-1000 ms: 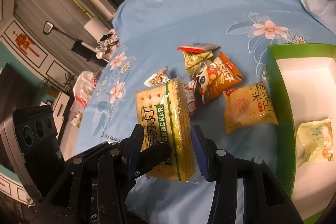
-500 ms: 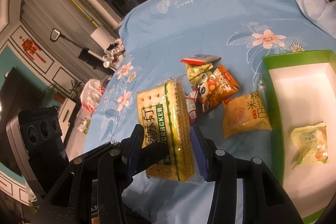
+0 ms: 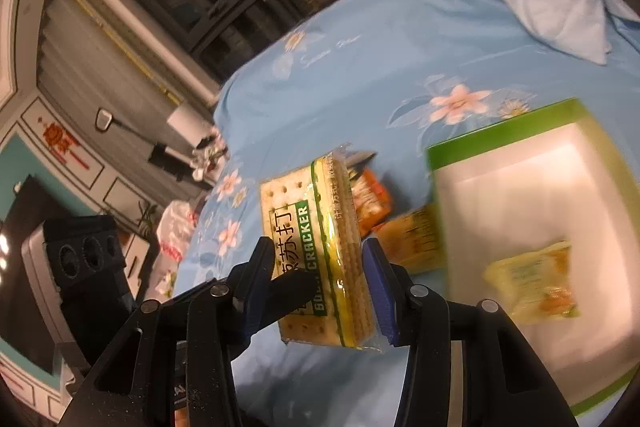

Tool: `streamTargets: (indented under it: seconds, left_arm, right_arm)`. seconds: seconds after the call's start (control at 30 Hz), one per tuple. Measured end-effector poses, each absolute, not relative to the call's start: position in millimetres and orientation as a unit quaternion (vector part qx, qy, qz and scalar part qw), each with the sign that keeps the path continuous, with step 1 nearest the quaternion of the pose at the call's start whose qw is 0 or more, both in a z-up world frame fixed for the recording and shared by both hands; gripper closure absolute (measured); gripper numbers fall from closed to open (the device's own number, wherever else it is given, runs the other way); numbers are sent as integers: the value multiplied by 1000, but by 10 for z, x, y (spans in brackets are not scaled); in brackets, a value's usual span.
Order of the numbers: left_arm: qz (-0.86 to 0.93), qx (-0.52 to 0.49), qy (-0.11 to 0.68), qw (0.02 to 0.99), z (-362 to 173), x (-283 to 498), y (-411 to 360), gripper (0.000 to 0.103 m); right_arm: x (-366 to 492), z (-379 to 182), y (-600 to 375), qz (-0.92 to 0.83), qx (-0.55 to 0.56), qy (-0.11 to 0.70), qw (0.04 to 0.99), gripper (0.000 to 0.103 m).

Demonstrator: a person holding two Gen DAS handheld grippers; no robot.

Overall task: Organize snacks
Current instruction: 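Carry the soda cracker pack with the right gripper over the box, then open the right gripper to release the crackers into the box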

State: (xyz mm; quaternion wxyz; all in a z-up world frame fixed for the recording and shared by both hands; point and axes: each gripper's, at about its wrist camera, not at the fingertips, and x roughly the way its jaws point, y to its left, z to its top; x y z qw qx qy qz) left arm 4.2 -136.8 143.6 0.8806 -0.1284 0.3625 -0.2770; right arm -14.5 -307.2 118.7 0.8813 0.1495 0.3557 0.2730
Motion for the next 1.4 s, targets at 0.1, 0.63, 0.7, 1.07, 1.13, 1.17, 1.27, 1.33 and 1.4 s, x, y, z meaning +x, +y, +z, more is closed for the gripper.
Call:
streamTargets:
  seconds: [0.1,0.63,0.7,1.07,1.13,1.17,1.27,1.33,1.4]
  left_arm:
    - [-292,-123,363,876,1435,106,-1556,71]
    - [-337,-109,410,840,1209,424,-2355,71]
    - [-338,-107,415,837,1175,438,-2411,71]
    - [-335,-99,443,826,1033,529,-2658,71]
    - [-333,-96,449,823,998,544,-2694,71]
    - [-332,-96,452,822,982,556,-2707,71]
    - [-331,-96,460,818,946,587,-2745,71]
    - [-331,-98,465,816,928,601,-2765,71]
    - [-331,-100,470,812,910,609,-2793,71]
  right_arm:
    - [-149,1208,-3233,259,158,348,887,55]
    - [-12,1037,-4052,167,238,354,889,55]
    - [11,1005,-4103,162,245,358,886,55]
    - [101,866,-4291,128,268,381,876,55]
    - [128,826,-4323,123,273,387,872,55]
    - [127,811,-4333,122,275,389,871,55]
    - [153,766,-4380,118,283,394,867,55]
    - [163,744,-4407,114,290,395,864,55]
    - [170,729,-4433,108,294,397,863,55]
